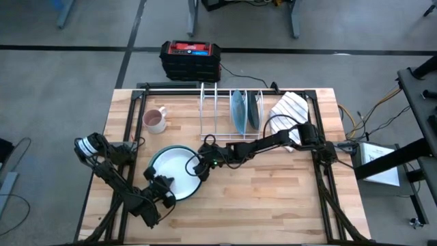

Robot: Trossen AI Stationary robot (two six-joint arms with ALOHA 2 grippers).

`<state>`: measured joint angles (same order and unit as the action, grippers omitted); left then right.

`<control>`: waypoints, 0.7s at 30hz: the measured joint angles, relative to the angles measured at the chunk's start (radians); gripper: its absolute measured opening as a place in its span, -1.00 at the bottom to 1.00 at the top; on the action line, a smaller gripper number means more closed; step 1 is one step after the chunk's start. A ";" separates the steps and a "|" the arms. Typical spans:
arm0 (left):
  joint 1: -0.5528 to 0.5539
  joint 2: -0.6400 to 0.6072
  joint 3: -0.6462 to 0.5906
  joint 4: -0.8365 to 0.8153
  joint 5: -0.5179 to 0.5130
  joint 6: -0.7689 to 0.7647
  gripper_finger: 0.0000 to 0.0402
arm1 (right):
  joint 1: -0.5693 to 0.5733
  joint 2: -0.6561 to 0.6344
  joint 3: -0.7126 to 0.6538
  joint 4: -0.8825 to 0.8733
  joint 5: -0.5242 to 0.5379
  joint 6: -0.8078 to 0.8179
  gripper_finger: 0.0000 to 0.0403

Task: Sort dishes
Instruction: Put the white plate in the dishwasher rack

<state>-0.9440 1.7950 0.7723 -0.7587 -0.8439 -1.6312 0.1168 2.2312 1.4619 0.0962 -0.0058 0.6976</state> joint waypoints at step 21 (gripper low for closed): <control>0.004 0.003 0.106 -0.110 -0.081 0.003 -1.00 | -0.058 0.006 0.003 0.006 0.058 -0.112 -0.97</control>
<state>-0.9398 1.7976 0.8787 -0.8686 -0.9254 -1.6284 0.0589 2.2369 1.4647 0.1023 0.0521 0.5859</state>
